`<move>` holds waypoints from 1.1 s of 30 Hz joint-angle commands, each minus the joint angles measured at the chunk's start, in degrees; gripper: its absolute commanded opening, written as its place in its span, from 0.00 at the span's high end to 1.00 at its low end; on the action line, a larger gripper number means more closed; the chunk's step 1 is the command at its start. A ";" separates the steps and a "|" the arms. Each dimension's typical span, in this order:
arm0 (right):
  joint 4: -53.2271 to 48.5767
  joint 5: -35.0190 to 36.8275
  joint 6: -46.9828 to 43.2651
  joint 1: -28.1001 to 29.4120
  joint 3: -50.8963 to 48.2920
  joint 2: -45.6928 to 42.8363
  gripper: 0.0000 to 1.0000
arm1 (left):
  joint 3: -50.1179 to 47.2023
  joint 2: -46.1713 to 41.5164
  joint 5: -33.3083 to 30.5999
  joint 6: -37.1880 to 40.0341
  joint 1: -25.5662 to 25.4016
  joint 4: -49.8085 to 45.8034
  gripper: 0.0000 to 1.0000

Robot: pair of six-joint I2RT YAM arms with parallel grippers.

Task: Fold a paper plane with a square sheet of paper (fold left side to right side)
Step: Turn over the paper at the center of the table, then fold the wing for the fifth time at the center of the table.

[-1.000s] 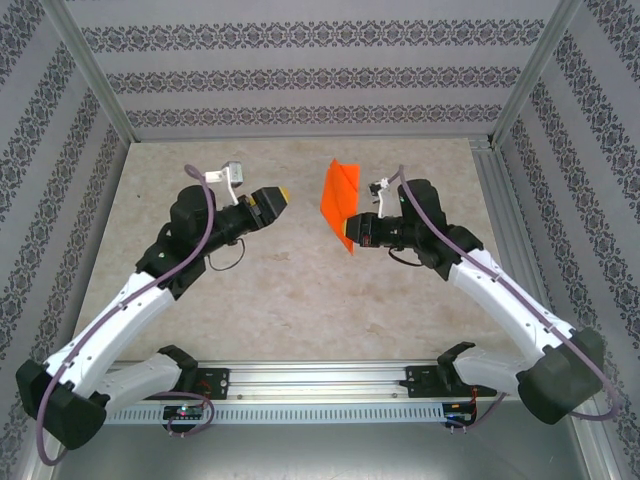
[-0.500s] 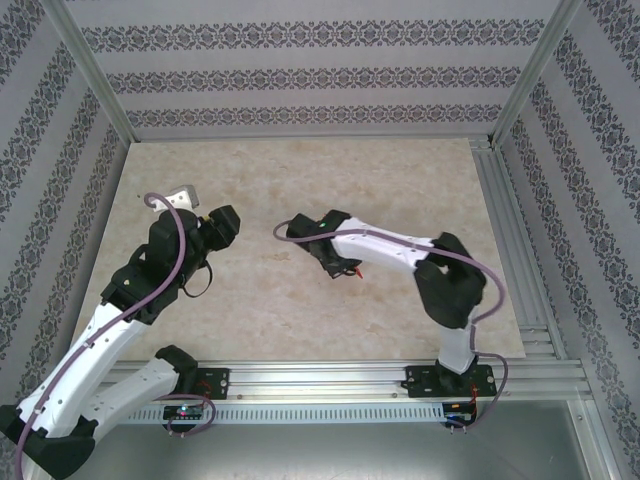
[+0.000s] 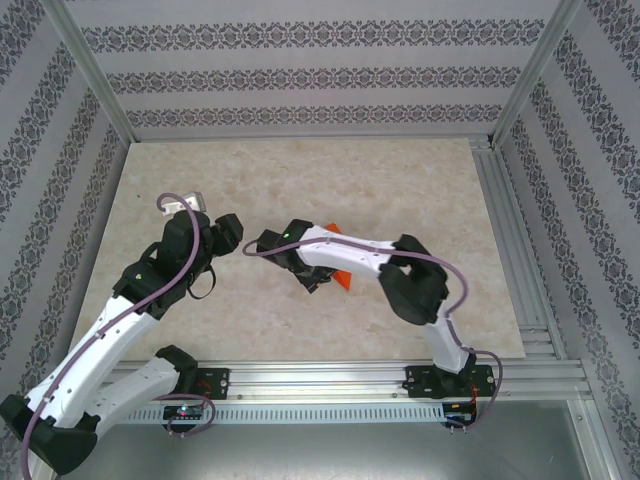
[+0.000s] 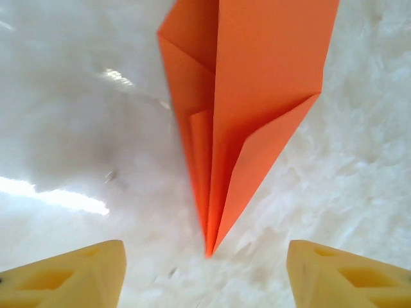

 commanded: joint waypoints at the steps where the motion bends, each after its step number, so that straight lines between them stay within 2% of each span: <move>1: 5.02 -8.69 -1.12 -2.41 -4.11 -12.22 0.30 | -5.19 1.40 7.44 -3.36 0.80 5.33 0.37; 5: 13.68 -13.44 -1.08 -9.10 -14.41 -26.00 0.30 | -11.83 6.68 19.76 -7.14 0.67 20.96 0.39; 8: 25.22 -21.40 -0.26 -16.34 -24.85 -37.03 0.30 | -13.29 15.86 29.71 -10.00 0.02 33.25 0.37; 10: 34.63 -27.68 1.24 -21.53 -32.70 -43.71 0.27 | -12.51 22.88 33.22 -11.50 -1.49 39.69 0.36; 11: 38.28 -29.61 2.25 -23.51 -35.85 -46.18 0.25 | -11.79 25.81 33.85 -11.77 -2.16 41.84 0.36; 13: 45.49 -34.60 3.66 -27.80 -41.95 -49.74 0.14 | -9.78 31.83 34.43 -12.41 -3.20 45.61 0.35; 15: 48.63 -38.67 4.40 -31.08 -45.40 -50.68 0.03 | -7.36 37.32 35.50 -13.01 -3.64 48.11 0.36; 16: 49.57 -41.33 4.17 -32.58 -46.55 -50.62 0.02 | -5.92 39.88 36.09 -12.97 -3.86 48.92 0.36; 20: 52.31 -47.62 4.76 -37.15 -50.16 -49.88 0.02 | -0.97 48.33 36.95 -13.38 -4.21 49.11 0.38; 25: 54.16 -49.49 5.51 -39.64 -52.87 -51.13 0.02 | 2.58 55.60 37.67 -14.22 -4.30 49.62 0.43; 30: 54.00 -51.37 4.27 -41.51 -54.51 -52.75 0.02 | 5.34 61.16 41.02 -15.72 -4.29 53.13 0.60; 33: 56.46 -55.34 5.02 -44.50 -56.90 -53.35 0.08 | 6.53 62.75 40.74 -15.31 -4.28 52.36 0.69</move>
